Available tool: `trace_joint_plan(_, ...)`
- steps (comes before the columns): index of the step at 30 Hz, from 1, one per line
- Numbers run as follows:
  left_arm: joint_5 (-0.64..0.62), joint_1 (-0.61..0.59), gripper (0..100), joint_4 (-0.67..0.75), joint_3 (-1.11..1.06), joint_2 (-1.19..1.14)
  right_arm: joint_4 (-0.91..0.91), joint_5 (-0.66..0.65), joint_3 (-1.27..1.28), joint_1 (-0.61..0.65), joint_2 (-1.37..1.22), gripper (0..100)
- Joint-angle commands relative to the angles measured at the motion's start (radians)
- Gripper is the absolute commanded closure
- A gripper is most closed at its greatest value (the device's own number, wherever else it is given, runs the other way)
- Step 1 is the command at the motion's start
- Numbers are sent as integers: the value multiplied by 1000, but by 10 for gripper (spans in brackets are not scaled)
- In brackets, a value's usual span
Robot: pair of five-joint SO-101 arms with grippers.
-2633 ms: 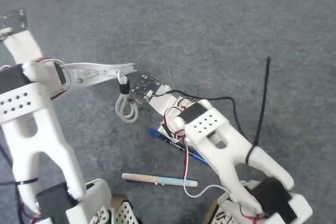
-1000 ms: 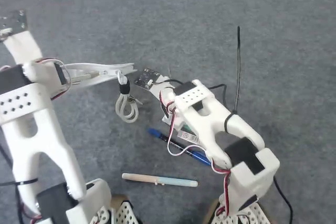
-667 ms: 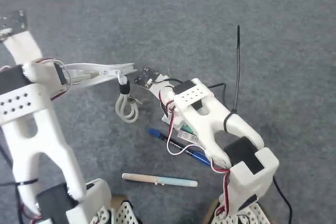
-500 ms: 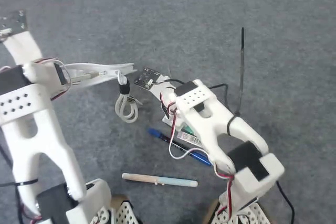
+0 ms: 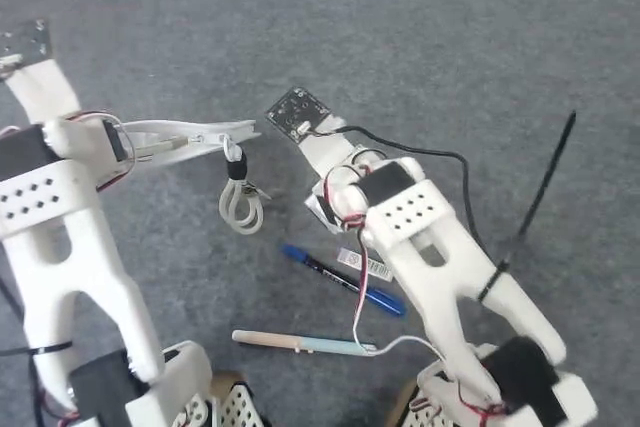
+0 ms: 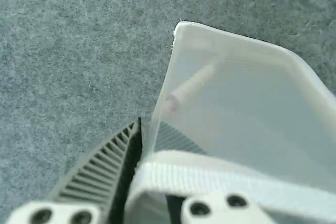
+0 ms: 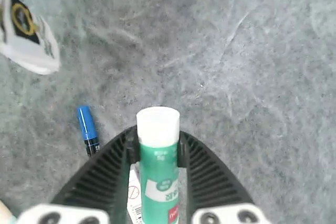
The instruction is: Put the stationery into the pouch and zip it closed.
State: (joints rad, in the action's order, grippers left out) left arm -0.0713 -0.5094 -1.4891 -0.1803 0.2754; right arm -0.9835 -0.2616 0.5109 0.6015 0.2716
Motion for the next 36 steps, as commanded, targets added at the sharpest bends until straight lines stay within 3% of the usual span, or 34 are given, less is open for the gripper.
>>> trace_joint_plan(1, -6, -38, 985, 14, -47, -38, 1, 15, -6, 41, 97, 992)
trace_joint_plan(21, -5, -25, 987, 37, -85, -32, 71, 218, 103, 127, 489, 989)
trace_joint_plan(36, 31, 158, 987, -9, -97, -31, 90, 218, 172, 252, 806, 988)
